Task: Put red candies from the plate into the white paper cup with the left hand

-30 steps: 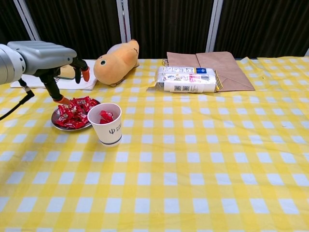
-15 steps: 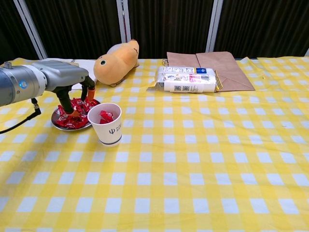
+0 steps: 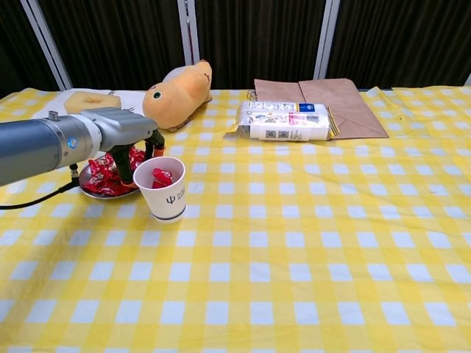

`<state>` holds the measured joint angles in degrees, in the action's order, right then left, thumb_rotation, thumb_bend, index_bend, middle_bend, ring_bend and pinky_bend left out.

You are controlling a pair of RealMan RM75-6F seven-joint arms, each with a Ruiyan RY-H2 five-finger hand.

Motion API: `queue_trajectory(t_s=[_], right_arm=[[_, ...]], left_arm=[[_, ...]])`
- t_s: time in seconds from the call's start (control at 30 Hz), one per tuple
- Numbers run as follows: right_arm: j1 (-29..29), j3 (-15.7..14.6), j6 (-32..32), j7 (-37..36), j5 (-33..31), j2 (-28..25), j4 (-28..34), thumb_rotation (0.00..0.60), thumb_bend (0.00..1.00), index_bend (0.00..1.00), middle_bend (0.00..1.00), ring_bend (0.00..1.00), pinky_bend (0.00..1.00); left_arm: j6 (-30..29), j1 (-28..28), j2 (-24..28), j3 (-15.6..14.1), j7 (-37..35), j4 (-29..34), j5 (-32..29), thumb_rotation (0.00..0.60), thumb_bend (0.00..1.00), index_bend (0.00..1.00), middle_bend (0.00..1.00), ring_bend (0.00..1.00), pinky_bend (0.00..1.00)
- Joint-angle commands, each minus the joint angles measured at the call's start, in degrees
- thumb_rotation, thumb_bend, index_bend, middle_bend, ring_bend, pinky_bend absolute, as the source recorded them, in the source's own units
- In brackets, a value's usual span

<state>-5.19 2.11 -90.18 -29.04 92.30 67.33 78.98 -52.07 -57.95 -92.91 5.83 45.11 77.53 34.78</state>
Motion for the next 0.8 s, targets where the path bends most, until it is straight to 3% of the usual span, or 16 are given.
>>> queue_trajectory(t_s=[0.03,0.27,0.53,0.8], right_arm=[[0.0,0.1,-0.1,-0.1,-0.1,0.0,0.0,0.600,0.42,0.00,0.00,0.00,0.00],[0.1,0.2,-0.2,-0.3,-0.2,0.0,0.0,0.600,0.42,0.00,0.00,0.00,0.00],[0.1,0.2,-0.3,0.0,-0.1,0.1,-0.1,0.600,0.42,0.00,0.00,0.00,0.00],[0.2,0.3,-0.4,0.1,-0.2,0.1,-0.1,0.600,0.42,0.00,0.00,0.00,0.00]], left_arm=[[0.4,-0.2,-0.4,-0.1,0.1,-0.5,-0.2,0.600,0.31,0.42,0.39,0.94,0.90],[0.4,-0.2,-0.8,-0.2,-0.1,-1.2,0.0,0.600,0.39,0.54,0.52,0.95,0.90],[-0.9,0.8,0.9,0.2,-1.8,0.1,1.8,0.600,0.39,0.55,0.53,0.95,0.90],[-3.2,2.3,5.9,1.1,-4.2,6.3,4.8,0.600,0.39,0.55,0.53,0.95,0.90]])
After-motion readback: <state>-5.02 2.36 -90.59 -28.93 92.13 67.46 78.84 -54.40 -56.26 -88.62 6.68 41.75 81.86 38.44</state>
